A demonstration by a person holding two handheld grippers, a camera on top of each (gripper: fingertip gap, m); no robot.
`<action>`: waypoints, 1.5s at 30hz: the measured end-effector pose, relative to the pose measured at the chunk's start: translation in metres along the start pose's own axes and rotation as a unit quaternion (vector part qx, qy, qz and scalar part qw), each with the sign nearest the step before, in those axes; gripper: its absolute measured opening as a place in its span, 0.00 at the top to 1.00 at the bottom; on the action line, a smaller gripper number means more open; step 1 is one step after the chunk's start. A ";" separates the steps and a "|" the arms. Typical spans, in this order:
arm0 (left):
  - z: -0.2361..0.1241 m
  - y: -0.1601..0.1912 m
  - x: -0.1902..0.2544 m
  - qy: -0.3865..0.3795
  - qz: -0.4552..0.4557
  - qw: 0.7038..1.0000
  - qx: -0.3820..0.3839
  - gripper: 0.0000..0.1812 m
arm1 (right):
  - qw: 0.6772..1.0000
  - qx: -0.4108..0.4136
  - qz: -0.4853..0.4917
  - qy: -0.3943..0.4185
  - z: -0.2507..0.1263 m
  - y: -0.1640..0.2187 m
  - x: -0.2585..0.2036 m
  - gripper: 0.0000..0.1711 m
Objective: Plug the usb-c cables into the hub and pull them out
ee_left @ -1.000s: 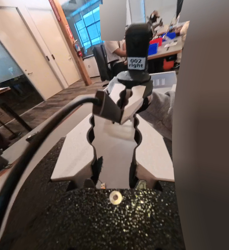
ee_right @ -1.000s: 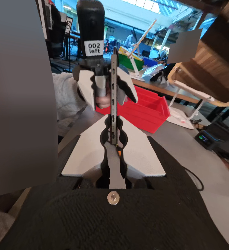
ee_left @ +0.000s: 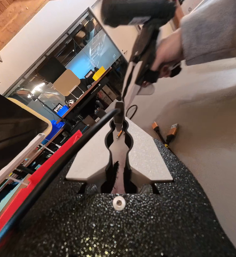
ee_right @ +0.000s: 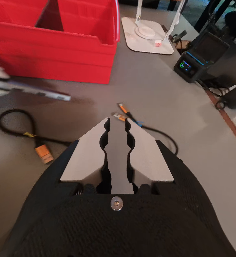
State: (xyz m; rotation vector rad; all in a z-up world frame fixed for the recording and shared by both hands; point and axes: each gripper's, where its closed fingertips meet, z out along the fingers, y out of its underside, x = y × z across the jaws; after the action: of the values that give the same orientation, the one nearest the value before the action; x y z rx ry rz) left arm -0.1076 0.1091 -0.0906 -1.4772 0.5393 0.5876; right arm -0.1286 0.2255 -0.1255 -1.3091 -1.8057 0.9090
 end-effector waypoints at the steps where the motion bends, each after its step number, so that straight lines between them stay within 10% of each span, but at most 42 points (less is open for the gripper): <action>1: 0.000 0.002 0.002 0.002 -0.001 1.000 0.000 0.96 | 1.000 -0.011 -0.007 -0.006 0.009 -0.003 0.010 0.89; 11: 0.003 0.008 0.000 0.006 -0.020 1.000 -0.002 0.96 | 0.963 -0.180 -0.005 -0.198 0.069 0.014 0.032 0.87; 21: 0.005 0.013 0.000 0.008 -0.016 1.000 -0.013 0.96 | 0.943 -0.244 -0.021 -0.227 0.078 0.034 0.022 0.97; 31: 0.013 0.032 0.014 0.031 0.068 0.995 -0.066 0.96 | 0.955 -0.210 -0.055 -0.204 -0.005 0.016 -0.061 0.98; 45: 0.017 0.041 0.035 0.073 0.144 0.983 -0.086 0.96 | 0.934 -0.209 -0.038 -0.286 -0.024 0.018 -0.106 0.98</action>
State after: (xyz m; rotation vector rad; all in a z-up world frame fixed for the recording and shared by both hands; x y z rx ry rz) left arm -0.1090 0.1278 -0.1440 -1.6258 0.8440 0.7716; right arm -0.0755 0.1303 -0.1440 -1.2893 -2.5993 0.9623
